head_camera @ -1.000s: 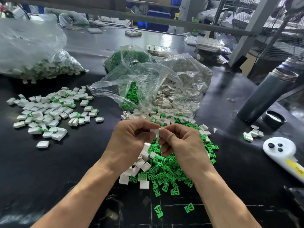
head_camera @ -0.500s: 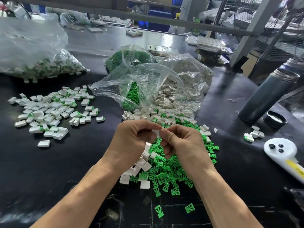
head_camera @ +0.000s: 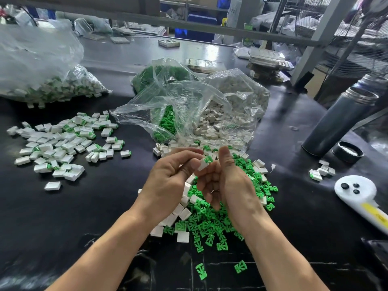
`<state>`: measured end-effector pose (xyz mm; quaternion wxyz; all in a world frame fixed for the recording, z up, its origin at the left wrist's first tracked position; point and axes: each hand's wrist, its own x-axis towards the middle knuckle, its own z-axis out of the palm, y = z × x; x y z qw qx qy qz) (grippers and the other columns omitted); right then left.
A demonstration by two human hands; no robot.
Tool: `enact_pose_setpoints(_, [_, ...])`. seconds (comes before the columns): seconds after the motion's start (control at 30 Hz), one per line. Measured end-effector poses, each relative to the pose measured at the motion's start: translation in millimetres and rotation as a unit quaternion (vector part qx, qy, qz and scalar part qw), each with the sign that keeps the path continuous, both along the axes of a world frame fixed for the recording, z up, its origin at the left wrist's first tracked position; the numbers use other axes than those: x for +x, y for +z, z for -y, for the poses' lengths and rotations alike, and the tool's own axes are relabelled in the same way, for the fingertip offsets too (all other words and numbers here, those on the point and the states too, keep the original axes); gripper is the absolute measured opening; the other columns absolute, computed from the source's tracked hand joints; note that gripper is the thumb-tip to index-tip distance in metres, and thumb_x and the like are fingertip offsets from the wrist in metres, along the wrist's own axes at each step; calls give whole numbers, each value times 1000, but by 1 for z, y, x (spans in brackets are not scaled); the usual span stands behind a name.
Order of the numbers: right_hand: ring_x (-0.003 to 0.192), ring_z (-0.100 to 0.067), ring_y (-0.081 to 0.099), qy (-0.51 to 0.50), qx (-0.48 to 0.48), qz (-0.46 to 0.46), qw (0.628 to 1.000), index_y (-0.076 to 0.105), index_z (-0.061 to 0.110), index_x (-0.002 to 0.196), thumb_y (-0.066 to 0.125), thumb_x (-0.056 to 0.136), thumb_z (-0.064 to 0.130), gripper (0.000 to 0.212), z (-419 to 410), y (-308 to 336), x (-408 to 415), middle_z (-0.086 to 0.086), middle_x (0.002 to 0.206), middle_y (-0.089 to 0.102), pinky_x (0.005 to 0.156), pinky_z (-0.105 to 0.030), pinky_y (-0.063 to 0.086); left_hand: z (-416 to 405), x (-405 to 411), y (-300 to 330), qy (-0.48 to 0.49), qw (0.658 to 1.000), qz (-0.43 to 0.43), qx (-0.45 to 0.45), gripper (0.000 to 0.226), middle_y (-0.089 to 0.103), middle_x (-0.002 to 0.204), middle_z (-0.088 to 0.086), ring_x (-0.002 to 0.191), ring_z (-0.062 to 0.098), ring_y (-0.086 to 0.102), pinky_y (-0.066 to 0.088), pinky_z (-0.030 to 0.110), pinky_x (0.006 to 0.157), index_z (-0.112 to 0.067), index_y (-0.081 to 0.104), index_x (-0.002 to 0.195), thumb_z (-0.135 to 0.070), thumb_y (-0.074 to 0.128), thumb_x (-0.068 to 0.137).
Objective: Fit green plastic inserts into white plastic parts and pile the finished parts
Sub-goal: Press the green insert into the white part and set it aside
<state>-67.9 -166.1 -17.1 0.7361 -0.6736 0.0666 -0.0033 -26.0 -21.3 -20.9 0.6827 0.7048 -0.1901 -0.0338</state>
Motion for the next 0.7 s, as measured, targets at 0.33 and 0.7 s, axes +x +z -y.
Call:
enact_pose_setpoints(0.33, [40,-11,43,-88,3,-3,996,63,28,51,29,105,64,73,-21,-2,2,5,51,48,37,-19,31,12,-10,-6,-26,999,-20,-27,18,69,108,12,90,28,70,61,35,77,-6,72,101,-11,55,104])
enact_pose_setpoints(0.7, [42,-13,43,-53,-20,-4,998,68,25,55,28,89,78,75,-17,-10,4,1,51,50,38,-20,31,10,-6,-8,-15,999,-8,30,21,70,118,-11,100,22,69,58,47,88,-21,68,93,-12,54,105])
